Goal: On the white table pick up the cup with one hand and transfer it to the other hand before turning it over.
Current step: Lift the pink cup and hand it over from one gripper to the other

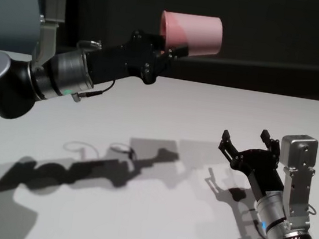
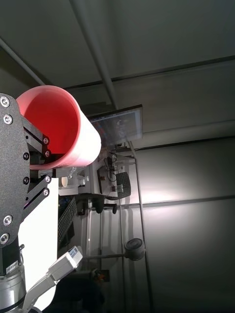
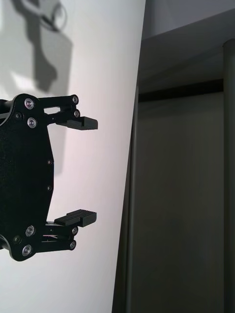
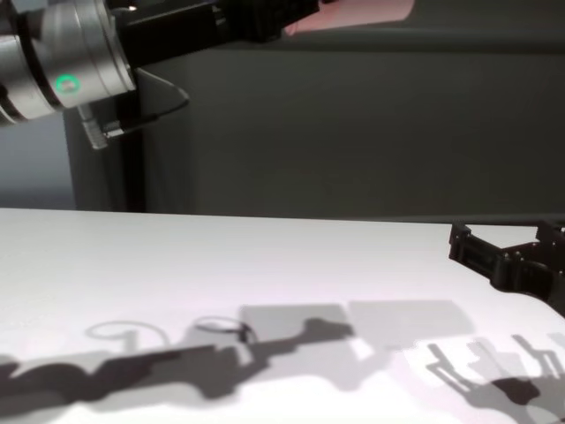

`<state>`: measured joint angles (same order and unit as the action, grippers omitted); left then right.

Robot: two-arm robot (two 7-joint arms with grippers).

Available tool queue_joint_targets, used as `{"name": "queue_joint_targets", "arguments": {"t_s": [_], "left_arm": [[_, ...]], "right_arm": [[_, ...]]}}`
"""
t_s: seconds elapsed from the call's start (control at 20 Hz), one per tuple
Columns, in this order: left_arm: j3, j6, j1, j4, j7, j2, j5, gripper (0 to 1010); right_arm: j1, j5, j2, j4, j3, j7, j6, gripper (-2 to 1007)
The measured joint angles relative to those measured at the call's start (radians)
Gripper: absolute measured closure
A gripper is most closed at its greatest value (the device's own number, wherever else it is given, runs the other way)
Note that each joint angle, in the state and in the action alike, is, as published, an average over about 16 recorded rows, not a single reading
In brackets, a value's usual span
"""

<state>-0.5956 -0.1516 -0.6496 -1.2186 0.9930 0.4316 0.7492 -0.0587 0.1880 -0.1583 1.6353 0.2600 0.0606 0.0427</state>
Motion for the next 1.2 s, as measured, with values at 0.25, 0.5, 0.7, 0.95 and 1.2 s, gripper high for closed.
{"name": "queue_joint_targets", "arguments": {"t_s": [0.25, 0.5, 0.7, 0.95, 1.2], "left_arm": [[-0.005, -0.004, -0.002, -0.003, 0.007, 0.005, 0.001, 962], [-0.011, -0.007, -0.004, -0.004, 0.012, 0.009, -0.003, 962], [-0.014, -0.009, -0.005, -0.004, 0.014, 0.011, -0.006, 962], [-0.014, -0.009, -0.005, -0.004, 0.013, 0.011, -0.007, 962], [-0.014, -0.008, -0.004, -0.005, 0.011, 0.01, -0.008, 962]], "right_arm": [[0.0, 0.0, 0.0, 0.0, 0.0, 0.0, 0.0, 3], [0.0, 0.0, 0.0, 0.0, 0.0, 0.0, 0.0, 3], [0.0, 0.0, 0.0, 0.0, 0.0, 0.0, 0.0, 3], [0.0, 0.001, 0.001, 0.0, 0.0, -0.001, 0.0, 3], [0.001, 0.014, 0.009, -0.001, -0.007, -0.016, 0.001, 3]]}}
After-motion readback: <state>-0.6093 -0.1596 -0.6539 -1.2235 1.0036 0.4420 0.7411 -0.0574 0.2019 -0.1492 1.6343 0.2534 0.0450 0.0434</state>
